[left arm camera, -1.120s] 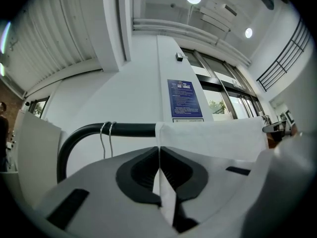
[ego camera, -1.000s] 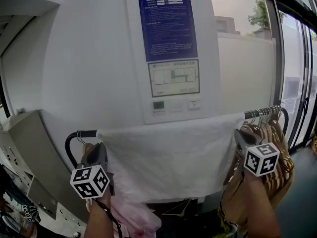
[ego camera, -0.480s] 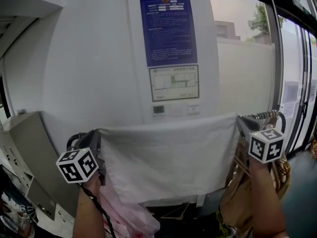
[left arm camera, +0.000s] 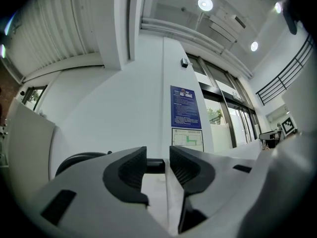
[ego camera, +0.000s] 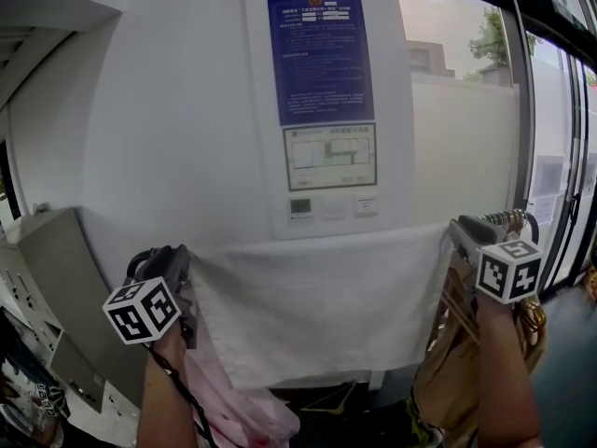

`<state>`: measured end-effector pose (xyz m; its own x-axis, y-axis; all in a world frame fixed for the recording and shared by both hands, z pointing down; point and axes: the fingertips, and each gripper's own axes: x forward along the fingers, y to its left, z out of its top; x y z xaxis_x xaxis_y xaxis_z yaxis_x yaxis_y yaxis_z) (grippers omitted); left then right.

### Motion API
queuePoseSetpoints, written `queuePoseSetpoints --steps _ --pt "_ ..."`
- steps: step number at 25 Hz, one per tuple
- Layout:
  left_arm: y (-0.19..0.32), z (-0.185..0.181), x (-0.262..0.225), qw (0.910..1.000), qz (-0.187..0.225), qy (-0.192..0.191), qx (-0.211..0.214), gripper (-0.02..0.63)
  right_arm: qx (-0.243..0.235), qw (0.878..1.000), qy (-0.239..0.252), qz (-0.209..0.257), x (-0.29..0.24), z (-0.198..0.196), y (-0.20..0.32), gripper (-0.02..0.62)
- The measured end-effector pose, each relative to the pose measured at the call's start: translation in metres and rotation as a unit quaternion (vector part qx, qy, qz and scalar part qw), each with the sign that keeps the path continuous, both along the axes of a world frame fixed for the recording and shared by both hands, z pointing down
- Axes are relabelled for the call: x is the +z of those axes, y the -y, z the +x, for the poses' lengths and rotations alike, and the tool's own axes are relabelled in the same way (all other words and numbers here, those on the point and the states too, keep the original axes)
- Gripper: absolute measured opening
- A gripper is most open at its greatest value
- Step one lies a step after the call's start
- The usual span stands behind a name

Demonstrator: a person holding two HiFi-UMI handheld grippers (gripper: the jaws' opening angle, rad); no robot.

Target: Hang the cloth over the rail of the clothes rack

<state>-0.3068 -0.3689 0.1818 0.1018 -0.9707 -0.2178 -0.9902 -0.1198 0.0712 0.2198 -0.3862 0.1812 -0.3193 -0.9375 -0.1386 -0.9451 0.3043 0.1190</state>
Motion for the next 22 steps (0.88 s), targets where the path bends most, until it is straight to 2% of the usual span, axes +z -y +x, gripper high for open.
queuePoseSetpoints --steps 2,7,14,18,22 --pt "-0.001 -0.002 0.000 1.0000 0.002 0.000 -0.004 0.144 0.001 1.000 0.001 0.002 0.000 0.000 -0.001 0.086" --pt "-0.006 0.012 0.010 0.9999 -0.003 0.014 0.008 0.144 -0.003 1.000 -0.003 0.008 0.005 -0.009 -0.010 0.086" --pt "-0.019 0.037 0.037 0.9987 -0.012 0.050 0.006 0.144 -0.031 0.999 -0.016 -0.009 0.047 -0.037 -0.023 0.086" --pt "-0.009 0.023 0.051 0.9989 -0.029 0.036 -0.007 0.144 -0.013 1.000 -0.003 -0.020 0.061 -0.023 -0.017 0.086" --pt "-0.005 0.017 0.061 0.9986 -0.029 0.040 -0.018 0.144 0.000 0.999 0.014 -0.031 0.070 -0.006 -0.008 0.086"
